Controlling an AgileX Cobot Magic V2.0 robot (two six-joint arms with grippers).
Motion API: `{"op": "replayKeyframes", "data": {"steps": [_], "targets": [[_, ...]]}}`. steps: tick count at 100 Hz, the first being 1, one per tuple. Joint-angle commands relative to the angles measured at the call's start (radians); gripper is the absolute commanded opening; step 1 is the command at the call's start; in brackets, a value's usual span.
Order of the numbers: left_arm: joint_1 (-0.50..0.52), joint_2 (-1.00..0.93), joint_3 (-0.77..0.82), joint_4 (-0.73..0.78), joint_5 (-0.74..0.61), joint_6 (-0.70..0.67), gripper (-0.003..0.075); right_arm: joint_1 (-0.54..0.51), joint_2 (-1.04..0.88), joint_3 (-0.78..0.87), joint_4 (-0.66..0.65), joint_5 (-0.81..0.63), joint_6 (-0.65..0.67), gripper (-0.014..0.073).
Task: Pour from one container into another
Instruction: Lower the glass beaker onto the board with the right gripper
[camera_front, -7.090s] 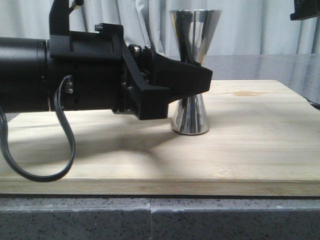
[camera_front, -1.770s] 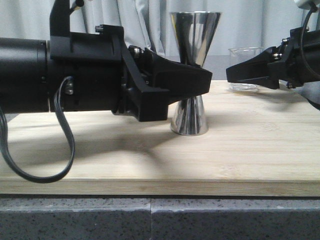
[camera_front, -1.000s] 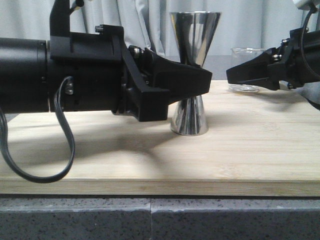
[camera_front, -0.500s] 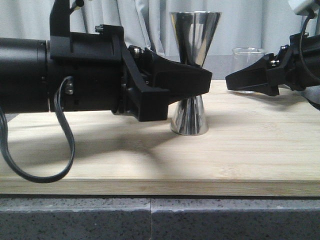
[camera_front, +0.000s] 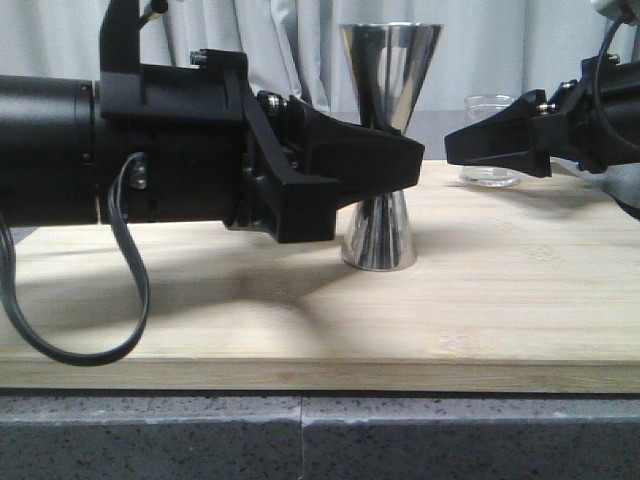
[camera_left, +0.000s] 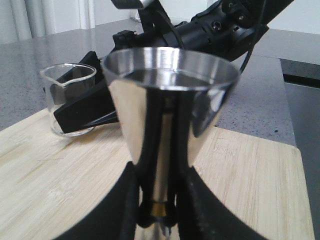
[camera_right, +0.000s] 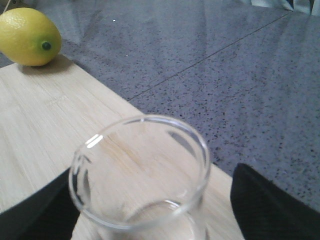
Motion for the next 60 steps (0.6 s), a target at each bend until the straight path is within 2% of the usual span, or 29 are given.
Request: {"op": "replayKeyframes", "data": {"steps": [1, 60], "targets": [[0.003, -0.031, -0.026, -0.032, -0.079, -0.007, -0.0019, -0.003, -0.040, -0.020, 0.044, -0.075, 0.003, 0.0549], [0.003, -0.031, -0.026, -0.032, -0.079, -0.007, -0.0019, -0.003, -0.091, -0.020, 0.053, -0.085, 0.003, 0.0549]]}}
